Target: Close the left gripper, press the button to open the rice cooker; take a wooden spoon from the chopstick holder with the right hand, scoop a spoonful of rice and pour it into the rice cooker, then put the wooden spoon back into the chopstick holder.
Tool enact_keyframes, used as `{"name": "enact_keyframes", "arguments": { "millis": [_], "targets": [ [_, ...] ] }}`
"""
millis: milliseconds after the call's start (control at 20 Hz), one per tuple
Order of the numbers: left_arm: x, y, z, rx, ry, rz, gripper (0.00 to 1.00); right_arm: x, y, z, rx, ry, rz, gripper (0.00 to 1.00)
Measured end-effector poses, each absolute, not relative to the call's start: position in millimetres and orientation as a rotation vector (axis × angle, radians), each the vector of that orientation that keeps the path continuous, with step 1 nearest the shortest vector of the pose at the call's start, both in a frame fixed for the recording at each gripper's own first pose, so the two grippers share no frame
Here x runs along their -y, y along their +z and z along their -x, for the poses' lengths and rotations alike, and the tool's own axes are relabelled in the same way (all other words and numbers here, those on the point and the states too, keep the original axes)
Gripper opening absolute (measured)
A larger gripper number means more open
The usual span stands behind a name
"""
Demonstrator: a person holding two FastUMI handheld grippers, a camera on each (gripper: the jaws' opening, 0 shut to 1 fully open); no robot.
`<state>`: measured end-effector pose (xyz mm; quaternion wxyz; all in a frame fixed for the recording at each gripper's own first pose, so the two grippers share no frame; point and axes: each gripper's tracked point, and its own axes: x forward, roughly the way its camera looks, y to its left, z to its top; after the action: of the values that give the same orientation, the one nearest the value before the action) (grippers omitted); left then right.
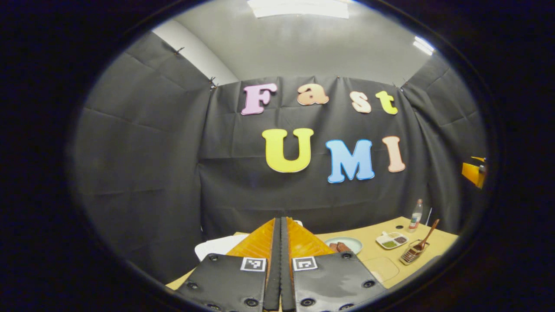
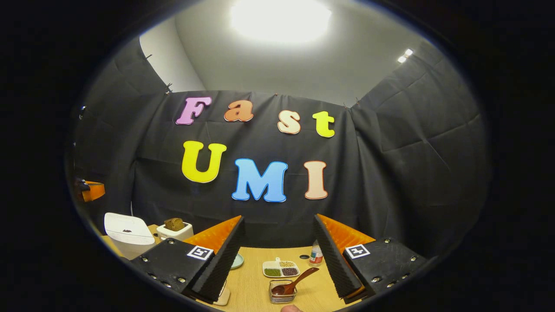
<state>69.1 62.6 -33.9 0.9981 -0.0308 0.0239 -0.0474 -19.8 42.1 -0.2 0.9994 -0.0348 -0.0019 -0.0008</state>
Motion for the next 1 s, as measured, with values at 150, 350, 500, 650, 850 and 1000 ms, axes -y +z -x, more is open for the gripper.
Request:
{"name": "enact_keyframes", "arguments": {
  "millis": [150, 350, 500, 650, 850, 1000],
  "targets": [
    [-73, -57, -86, -0.092, -0.100, 0.073, 0.08, -47, -4, 22, -0.009, -0.017, 0.077, 0.95],
    [-87, -82, -108, -0.135, -0.096, 0.101, 0.08, -49, -8, 24, -0.023, -0.045, 0.088, 0.95],
    [-88, -109, -122, -0.182, -0.110, 0.106, 0.08, -50, -14, 26, -0.040, -0.072, 0.087, 0.95],
    [-91, -135, -134, -0.230, -0.125, 0.112, 0.08, -52, -17, 29, -0.050, -0.097, 0.089, 0.95],
    [-89, -169, -144, -0.296, -0.143, 0.114, 0.08, -54, -16, 31, -0.053, -0.121, 0.111, 0.95],
    [-86, -190, -147, -0.337, -0.149, 0.119, 0.08, -54, -20, 33, -0.061, -0.132, 0.118, 0.95]
  ]
}}
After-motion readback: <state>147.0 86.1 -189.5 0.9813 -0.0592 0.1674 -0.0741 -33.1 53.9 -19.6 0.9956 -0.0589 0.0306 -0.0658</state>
